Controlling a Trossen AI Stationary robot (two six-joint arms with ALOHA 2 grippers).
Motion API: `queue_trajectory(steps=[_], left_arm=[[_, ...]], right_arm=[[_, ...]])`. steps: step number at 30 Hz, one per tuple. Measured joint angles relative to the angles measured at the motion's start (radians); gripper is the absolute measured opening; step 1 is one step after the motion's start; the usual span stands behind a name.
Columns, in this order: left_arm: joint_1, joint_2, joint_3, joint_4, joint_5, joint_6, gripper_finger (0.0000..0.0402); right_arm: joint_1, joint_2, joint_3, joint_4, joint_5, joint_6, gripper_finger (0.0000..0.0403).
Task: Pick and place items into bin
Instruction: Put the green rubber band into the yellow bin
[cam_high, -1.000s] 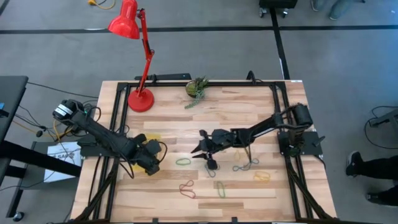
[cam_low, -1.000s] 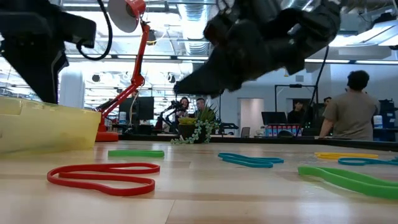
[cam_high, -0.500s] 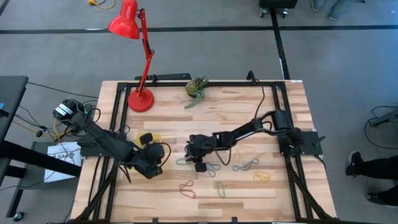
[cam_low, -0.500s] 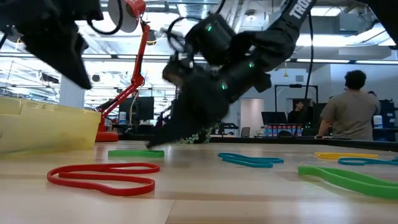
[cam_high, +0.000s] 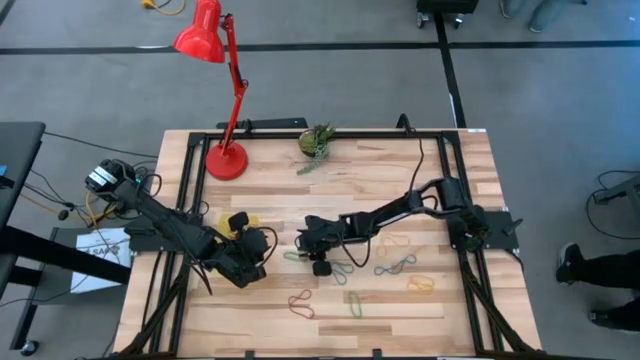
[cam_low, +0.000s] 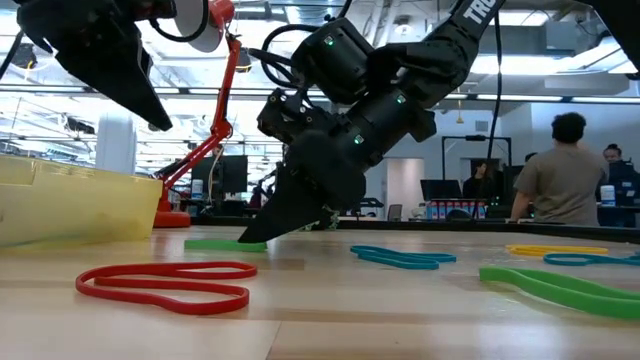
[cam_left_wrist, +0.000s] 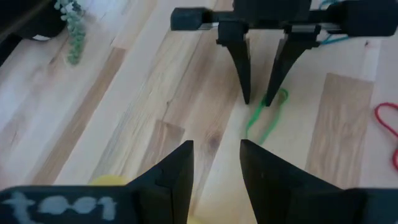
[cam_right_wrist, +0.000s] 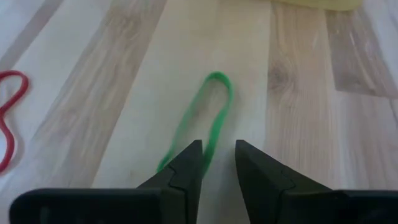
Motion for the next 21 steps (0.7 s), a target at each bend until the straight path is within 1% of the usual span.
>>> queue_trajectory(steps=[2, 4, 7, 9, 10, 13, 15, 21], left_arm=[[0.001, 0.0, 0.0, 0.017, -0.034, 0.009, 0.0121], [0.004, 0.0, 0.0, 0.025, -0.08, 0.012, 0.0121], [0.006, 0.0, 0.0, 0.039, -0.152, -0.02, 0.0121], [0.011, 0.0, 0.0, 0.039, -0.179, -0.07, 0.0121], [0.015, 0.0, 0.0, 0.039, -0.185, -0.096, 0.0121], [0.028, 0.0, 0.0, 0.041, -0.19, -0.132, 0.0121], [0.039, 0.0, 0.0, 0.056, -0.184, -0.128, 0.0121], [0.061, 0.0, -0.001, 0.095, -0.125, -0.026, 0.0121]], right_arm=[[0.003, 0.0, 0.0, -0.001, 0.003, -0.022, 0.0089], [0.003, 0.0, 0.0, -0.003, 0.002, -0.031, 0.0078], [0.005, 0.0, -0.001, 0.001, -0.002, -0.032, 0.0041], [0.005, -0.004, -0.002, 0.006, -0.006, -0.034, 0.0012], [0.005, -0.006, -0.003, 0.007, -0.006, -0.035, 0.0008], [0.005, -0.012, 0.016, -0.014, -0.005, -0.048, 0.0011], [0.001, -0.046, 0.032, -0.06, -0.005, -0.078, 0.0005], [-0.019, -0.155, 0.064, -0.089, 0.003, -0.121, 0.0002]])
